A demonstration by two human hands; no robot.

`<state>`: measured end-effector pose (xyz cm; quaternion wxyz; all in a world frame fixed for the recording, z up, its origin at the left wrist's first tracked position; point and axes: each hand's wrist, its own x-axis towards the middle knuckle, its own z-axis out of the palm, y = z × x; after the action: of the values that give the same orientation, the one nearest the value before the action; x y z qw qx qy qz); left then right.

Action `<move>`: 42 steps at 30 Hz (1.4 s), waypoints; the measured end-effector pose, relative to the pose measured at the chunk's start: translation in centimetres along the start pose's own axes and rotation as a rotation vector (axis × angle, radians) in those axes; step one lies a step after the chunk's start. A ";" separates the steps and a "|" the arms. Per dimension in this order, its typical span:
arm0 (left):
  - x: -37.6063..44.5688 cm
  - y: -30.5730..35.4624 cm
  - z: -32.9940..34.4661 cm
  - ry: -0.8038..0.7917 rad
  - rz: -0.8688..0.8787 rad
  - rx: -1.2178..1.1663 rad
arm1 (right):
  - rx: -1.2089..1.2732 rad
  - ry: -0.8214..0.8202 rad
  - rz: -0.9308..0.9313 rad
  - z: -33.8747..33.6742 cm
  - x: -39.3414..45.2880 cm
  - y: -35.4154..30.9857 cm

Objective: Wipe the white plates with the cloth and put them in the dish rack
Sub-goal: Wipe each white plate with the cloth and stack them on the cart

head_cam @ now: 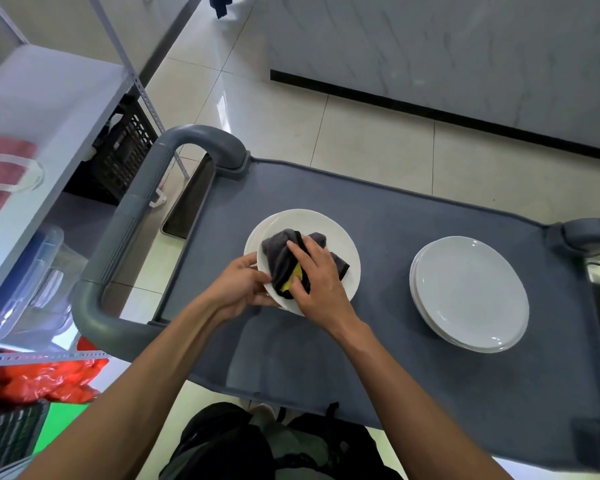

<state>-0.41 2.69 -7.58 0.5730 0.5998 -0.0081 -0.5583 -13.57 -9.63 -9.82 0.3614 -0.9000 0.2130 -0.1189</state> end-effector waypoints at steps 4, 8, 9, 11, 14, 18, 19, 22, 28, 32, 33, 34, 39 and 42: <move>-0.1 -0.1 0.9 0.018 0.042 0.029 | -0.011 -0.006 -0.044 -0.6 -0.8 0.2; -0.4 0.2 2.4 0.038 0.100 0.069 | -0.067 0.031 -0.114 -2.3 -1.2 0.2; -0.5 0.5 3.1 0.032 0.119 0.081 | -0.083 0.049 -0.130 -3.1 -1.1 0.2; -0.8 1.3 4.4 0.003 0.159 0.102 | -0.118 0.087 -0.162 -4.8 -0.9 0.2; -1.3 2.9 6.8 -0.038 0.218 0.150 | -0.176 0.155 -0.217 -7.9 -0.4 0.0; -1.9 4.5 9.7 -0.089 0.287 0.166 | -0.246 0.233 -0.270 -11.8 0.1 -0.2; -2.0 4.7 10.4 -0.100 0.298 0.171 | -0.265 0.245 -0.285 -12.7 0.1 -0.2; -2.6 5.4 12.8 -0.133 0.335 0.195 | -0.299 0.273 -0.309 -15.4 0.3 0.0; -3.8 5.9 16.7 -0.101 0.407 0.200 | -0.302 0.375 -0.320 -19.5 0.7 0.6; -4.4 6.0 18.4 -0.067 0.435 0.163 | -0.316 0.459 -0.312 -21.6 0.9 1.0; -4.5 6.0 18.8 -0.058 0.443 0.148 | -0.318 0.473 -0.304 -22.1 0.9 1.1; -4.6 5.9 19.1 -0.048 0.450 0.131 | -0.315 0.483 -0.293 -22.7 0.9 1.3; -4.9 5.1 20.6 0.009 0.479 0.017 | -0.302 0.516 -0.237 -25.7 0.8 2.2; -5.0 4.9 21.5 0.054 0.498 -0.073 | -0.300 0.513 -0.191 -26.9 0.2 3.2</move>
<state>-13.78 -10.38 5.18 0.7142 0.5731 -0.1200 -0.3836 -24.24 -27.95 7.12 0.1464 -0.8998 0.2268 -0.3427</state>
